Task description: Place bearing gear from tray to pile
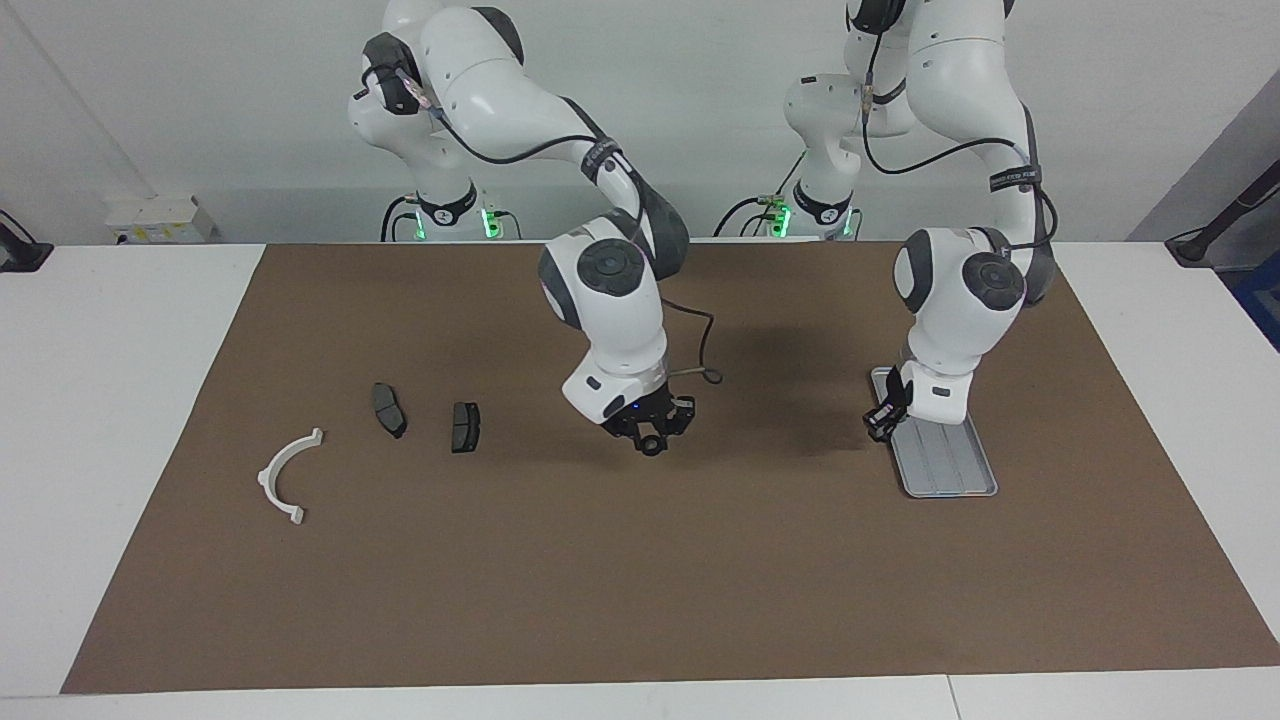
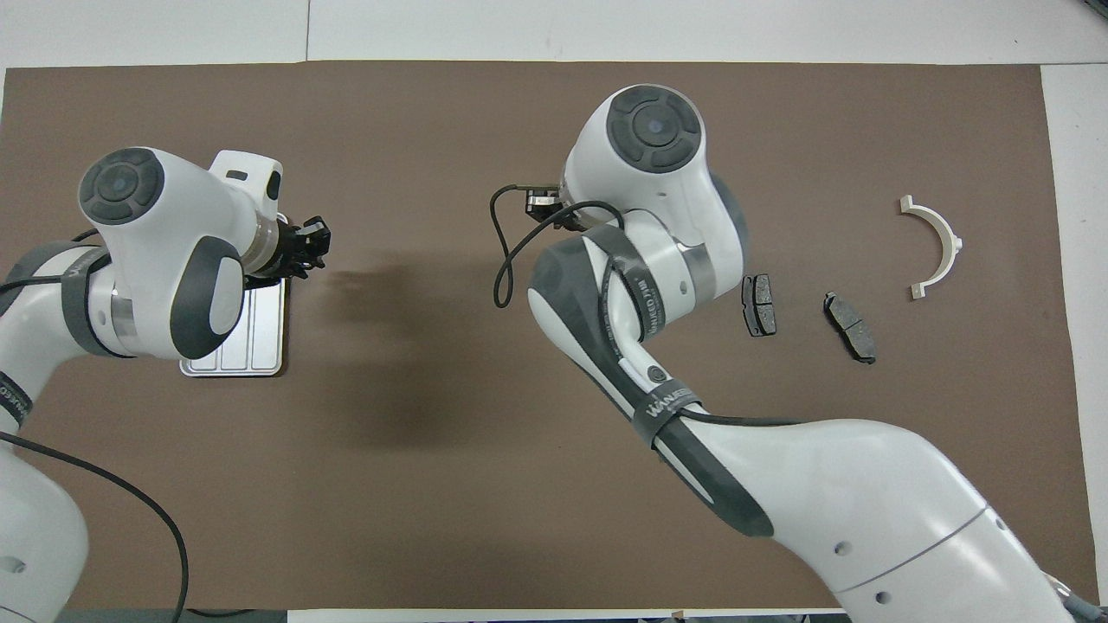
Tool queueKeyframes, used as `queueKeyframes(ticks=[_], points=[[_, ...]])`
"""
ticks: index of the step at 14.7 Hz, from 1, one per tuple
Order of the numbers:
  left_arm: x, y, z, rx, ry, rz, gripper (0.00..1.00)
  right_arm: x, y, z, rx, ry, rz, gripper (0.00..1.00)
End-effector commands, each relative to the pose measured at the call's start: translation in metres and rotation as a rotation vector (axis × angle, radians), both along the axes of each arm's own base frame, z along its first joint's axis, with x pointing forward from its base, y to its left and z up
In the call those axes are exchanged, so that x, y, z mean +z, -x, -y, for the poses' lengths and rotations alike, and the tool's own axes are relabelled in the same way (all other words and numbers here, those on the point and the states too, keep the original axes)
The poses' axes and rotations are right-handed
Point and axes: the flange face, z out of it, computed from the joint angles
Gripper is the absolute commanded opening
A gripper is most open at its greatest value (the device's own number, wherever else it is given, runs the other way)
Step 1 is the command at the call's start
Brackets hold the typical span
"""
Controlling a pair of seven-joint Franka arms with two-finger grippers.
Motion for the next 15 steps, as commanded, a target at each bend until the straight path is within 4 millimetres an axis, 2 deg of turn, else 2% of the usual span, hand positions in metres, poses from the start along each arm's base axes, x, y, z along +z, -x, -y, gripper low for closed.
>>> queueKeyframes(ticks=[1, 3, 5, 6, 7, 9, 10, 12, 15], points=[[0.021, 0.008, 0.053, 0.089, 0.027, 0.023, 0.01, 0.05, -0.006, 0.073, 0.003, 0.007, -0.001, 0.0], [0.028, 0.016, 0.093, 0.119, 0.037, 0.031, 0.01, 0.078, -0.009, 0.13, 0.005, 0.027, -0.02, 0.0], [0.028, 0.029, 0.125, 0.062, 0.018, 0.006, 0.01, 0.094, -0.012, 0.205, 0.014, 0.06, -0.052, 0.0], [0.027, 0.036, 0.141, 0.043, 0.018, 0.002, 0.01, 0.095, -0.013, 0.242, 0.018, 0.072, -0.07, 0.0], [0.029, 0.04, 0.171, 0.015, 0.022, -0.001, 0.01, 0.095, -0.013, 0.273, 0.016, 0.079, -0.09, 0.0], [0.022, 0.031, 0.21, 0.017, 0.005, -0.032, 0.01, 0.085, -0.007, 0.32, 0.022, 0.079, -0.119, 0.0], [0.022, 0.029, 0.222, 0.027, 0.011, -0.026, 0.01, 0.08, -0.003, 0.336, 0.021, 0.08, -0.124, 0.0], [-0.003, 0.045, 0.26, 0.009, -0.005, -0.034, 0.01, 0.067, 0.003, 0.358, 0.005, 0.095, -0.128, 0.0], [-0.014, 0.051, 0.276, 0.005, 0.018, 0.006, 0.01, 0.048, 0.018, 0.364, -0.001, 0.098, -0.139, 0.0]])
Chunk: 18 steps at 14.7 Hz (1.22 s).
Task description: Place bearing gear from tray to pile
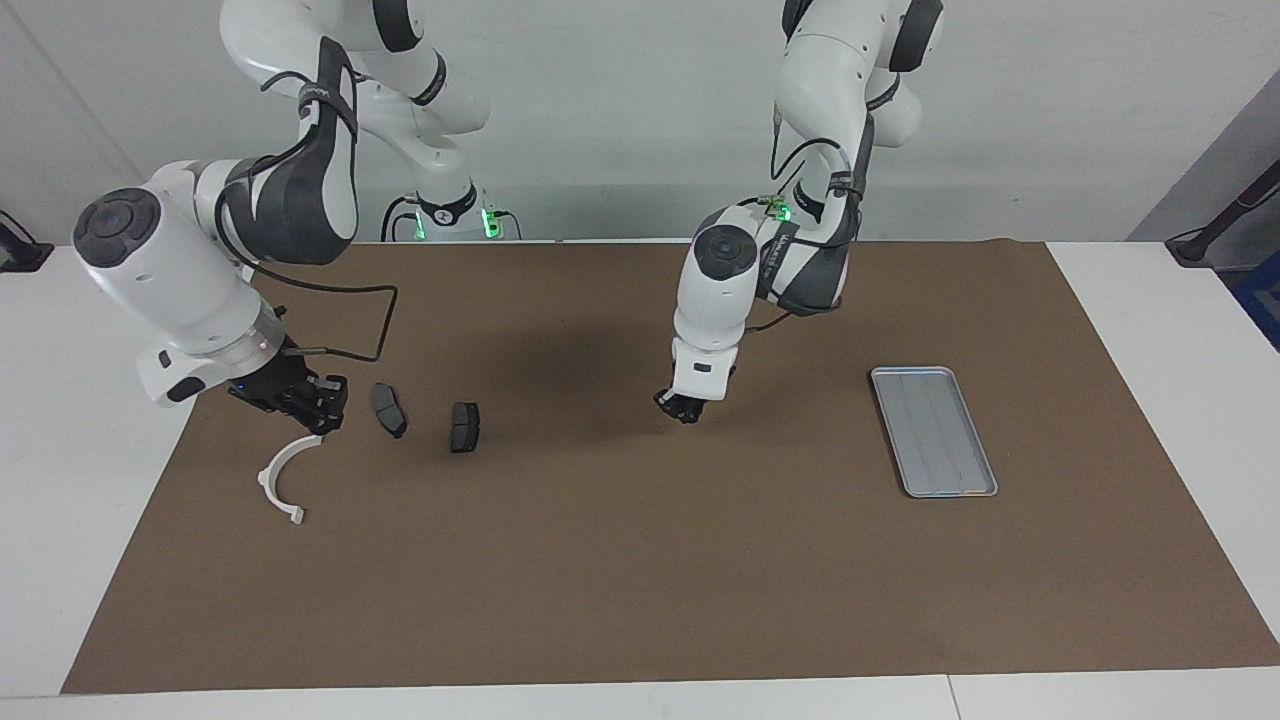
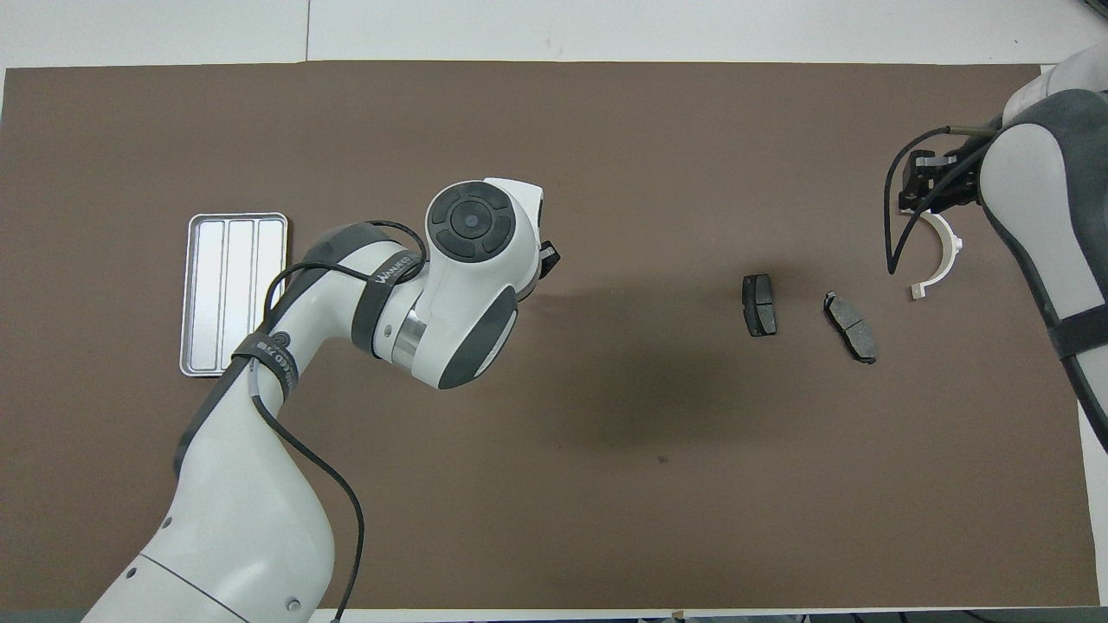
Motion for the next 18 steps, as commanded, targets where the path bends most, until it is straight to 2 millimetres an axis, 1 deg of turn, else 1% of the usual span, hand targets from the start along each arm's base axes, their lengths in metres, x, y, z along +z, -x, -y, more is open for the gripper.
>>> queueKeyframes(ticks=[1, 3, 5, 7, 8, 9, 10, 12, 14, 15, 16, 17, 18], points=[[-0.007, -0.003, 0.011, 0.02, 0.002, 0.021, 0.01, -0.016, 0.028, 0.002, 0.015, 0.012, 0.02, 0.0], [-0.018, 0.0, 0.007, 0.016, -0.015, 0.015, 0.01, -0.035, 0.033, 0.006, 0.027, 0.014, 0.046, 0.0], [-0.034, 0.007, 0.011, 0.0, -0.036, -0.003, 0.01, -0.043, 0.035, 0.008, 0.029, 0.014, 0.042, 0.0], [-0.033, 0.006, 0.012, 0.0, -0.038, -0.006, 0.01, -0.055, 0.037, 0.012, 0.034, 0.018, 0.059, 0.0], [-0.036, 0.007, 0.01, 0.002, -0.039, -0.005, 0.01, -0.061, 0.038, 0.016, 0.041, 0.021, 0.061, 0.0], [-0.044, 0.012, 0.009, -0.001, -0.048, -0.017, 0.03, -0.067, 0.04, 0.021, 0.041, 0.024, 0.064, 0.0], [-0.047, 0.013, 0.009, -0.001, -0.045, -0.012, 0.04, -0.072, 0.042, 0.026, 0.042, 0.026, 0.067, 0.0], [-0.049, 0.014, 0.007, -0.002, -0.048, -0.008, 0.05, -0.078, 0.043, 0.033, 0.054, 0.028, 0.075, 0.0], [-0.049, 0.014, 0.007, -0.002, -0.047, -0.007, 0.07, -0.083, 0.042, 0.034, 0.053, 0.028, 0.072, 0.0], [-0.05, 0.014, 0.007, -0.003, -0.049, -0.008, 0.16, -0.086, 0.042, 0.034, 0.053, 0.028, 0.069, 0.0], [-0.05, 0.014, 0.007, -0.002, -0.048, -0.01, 0.35, -0.091, 0.041, 0.034, 0.052, 0.027, 0.063, 0.0], [-0.049, 0.014, 0.007, -0.002, -0.048, -0.01, 0.69, -0.097, 0.039, 0.033, 0.053, 0.029, 0.068, 0.0], [-0.05, 0.014, 0.006, -0.002, -0.052, -0.011, 0.99, -0.104, 0.037, 0.033, 0.057, 0.03, 0.07, 0.0]])
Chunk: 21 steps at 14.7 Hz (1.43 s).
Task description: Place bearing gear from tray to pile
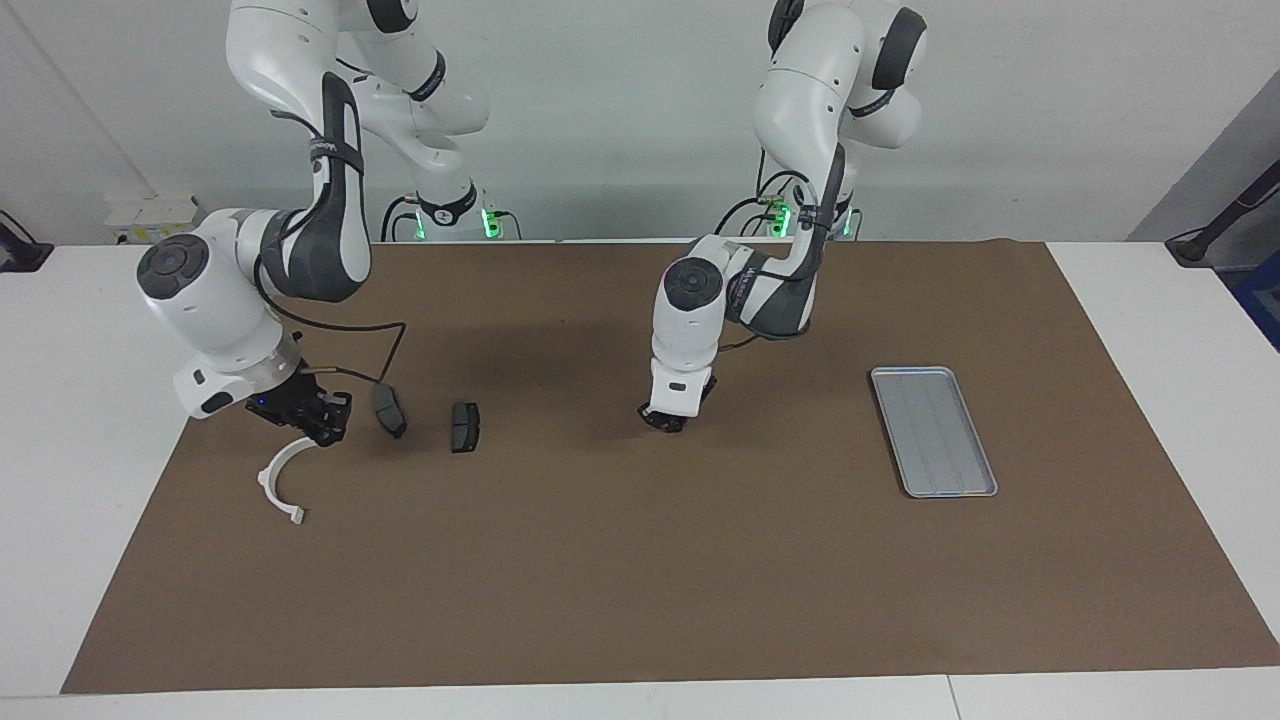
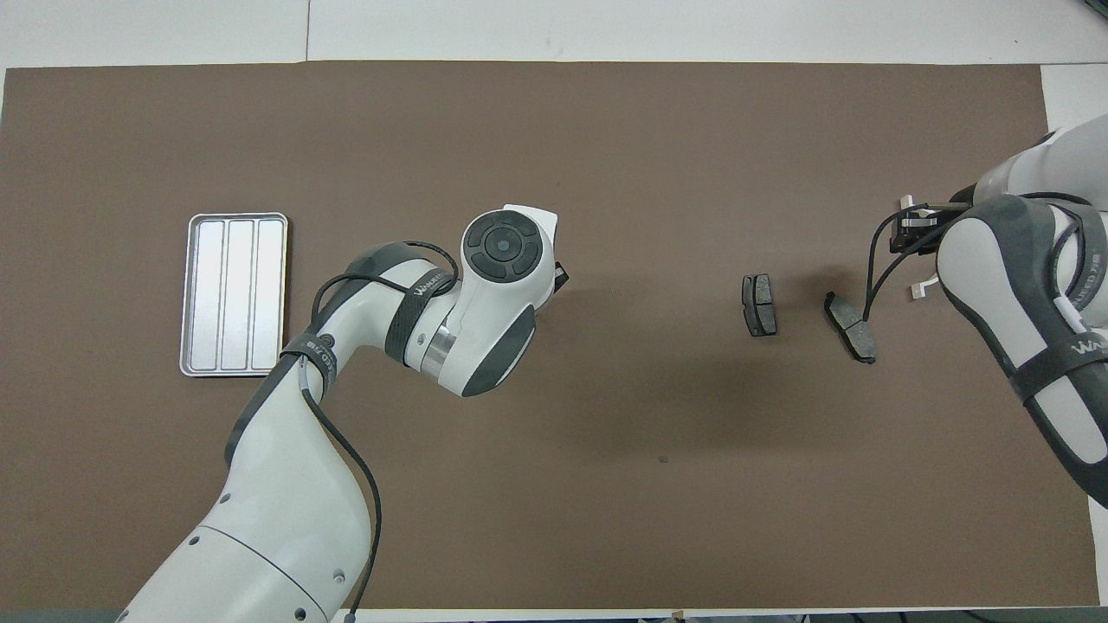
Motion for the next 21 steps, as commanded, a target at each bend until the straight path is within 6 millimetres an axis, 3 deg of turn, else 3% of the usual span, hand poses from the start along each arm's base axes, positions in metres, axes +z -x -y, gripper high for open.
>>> queueKeyframes(ticks=[1, 4, 7, 13, 17, 19, 20, 21], points=[[0.001, 0.003, 0.0, 0.003, -0.02, 0.016, 1.0, -0.021, 0.0, 0.0, 0.026, 0.009, 0.012, 0.0], [0.014, -0.004, -0.011, -0.006, -0.062, 0.015, 1.0, -0.034, -0.003, -0.006, 0.03, 0.007, 0.004, 0.0], [0.047, -0.026, -0.046, 0.049, -0.061, 0.046, 1.0, -0.047, -0.006, -0.01, 0.034, 0.009, 0.007, 0.0], [0.128, -0.06, -0.149, 0.084, -0.044, 0.073, 1.0, -0.072, -0.011, -0.011, 0.055, 0.017, 0.03, 0.0], [0.154, -0.061, -0.197, 0.009, -0.059, 0.033, 1.0, -0.079, -0.012, -0.007, 0.055, 0.019, 0.037, 0.0], [0.171, -0.062, -0.232, -0.029, -0.062, 0.015, 1.0, -0.079, -0.012, -0.007, 0.061, 0.019, 0.037, 0.0], [0.178, -0.062, -0.249, -0.035, -0.06, 0.009, 1.0, -0.079, -0.012, -0.007, 0.061, 0.019, 0.037, 0.23], [0.184, -0.06, -0.256, -0.042, -0.06, 0.003, 1.0, -0.079, -0.012, -0.007, 0.061, 0.019, 0.037, 0.3]])
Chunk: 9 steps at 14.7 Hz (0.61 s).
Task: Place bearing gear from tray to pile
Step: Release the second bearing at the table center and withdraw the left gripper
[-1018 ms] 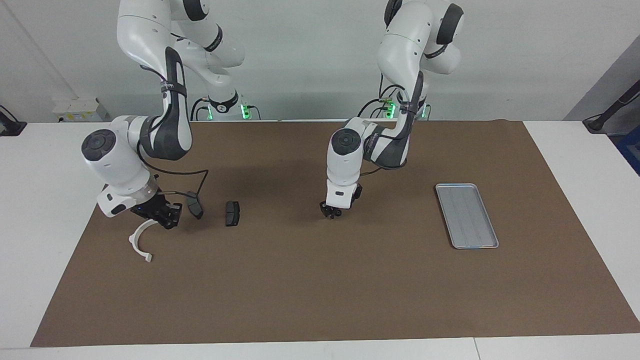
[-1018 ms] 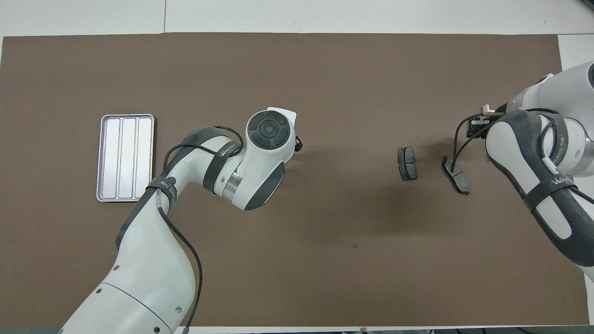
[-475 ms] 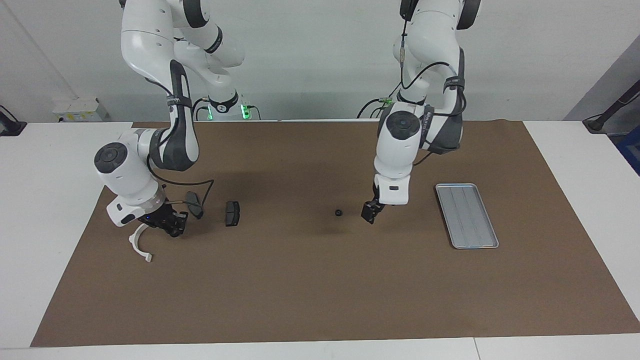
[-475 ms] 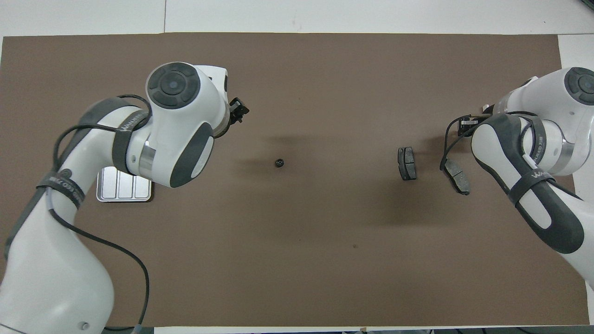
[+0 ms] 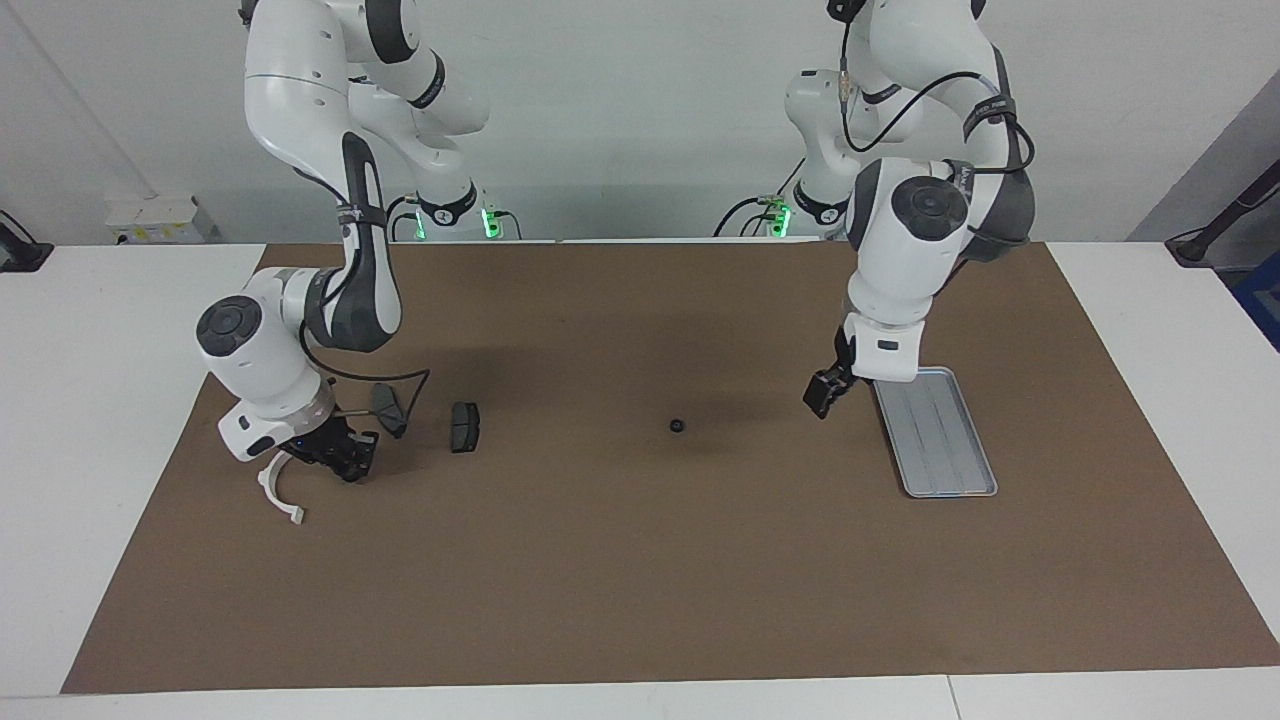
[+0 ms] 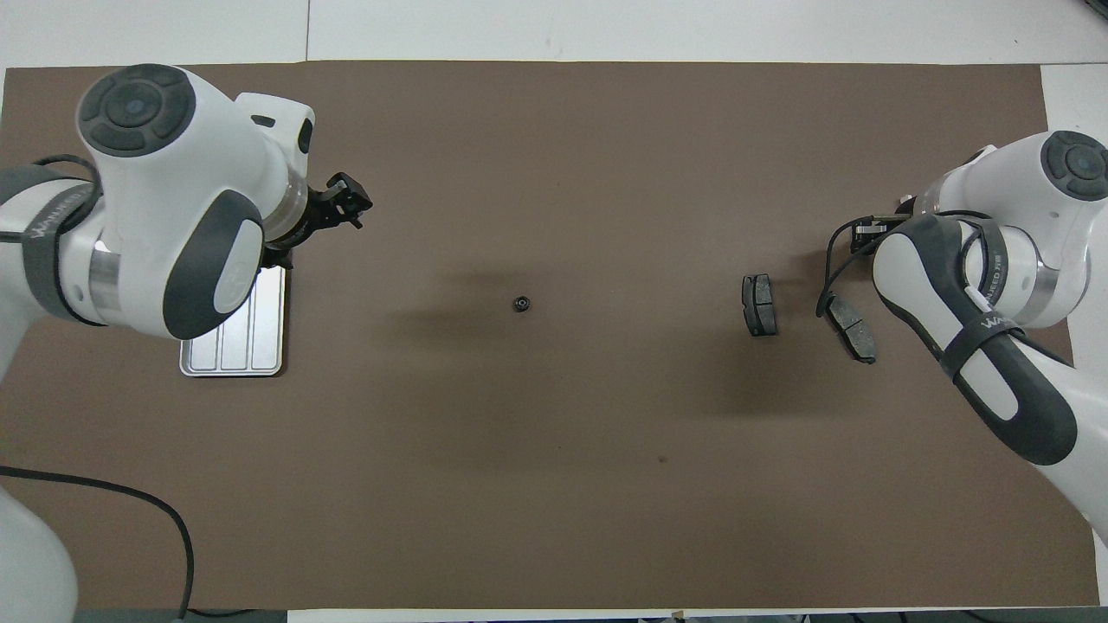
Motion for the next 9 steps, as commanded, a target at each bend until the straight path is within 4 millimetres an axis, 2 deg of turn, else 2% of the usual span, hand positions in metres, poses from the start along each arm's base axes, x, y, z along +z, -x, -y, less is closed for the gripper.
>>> queueKeyframes(ticks=[1, 2, 3, 4, 6, 9], points=[[0.023, 0.013, -0.034, -0.029, -0.011, -0.03, 1.0, -0.001, 0.002, 0.004, 0.034, 0.007, 0.015, 0.36], [0.027, 0.013, -0.049, -0.029, -0.01, -0.044, 1.0, -0.001, 0.002, 0.004, 0.036, 0.007, 0.013, 0.42], [0.035, 0.017, -0.051, -0.06, -0.007, -0.052, 1.0, -0.001, 0.002, 0.004, 0.036, 0.008, 0.015, 0.43], [0.043, 0.023, -0.062, -0.08, -0.005, -0.068, 1.0, -0.001, 0.002, 0.004, 0.037, 0.007, 0.013, 0.45], [0.064, 0.034, -0.093, -0.113, 0.002, -0.087, 1.0, -0.001, 0.002, 0.005, 0.039, 0.008, 0.013, 0.47], [0.082, 0.053, -0.115, -0.152, 0.012, -0.096, 1.0, 0.004, 0.001, -0.001, 0.044, 0.006, 0.01, 0.52]])
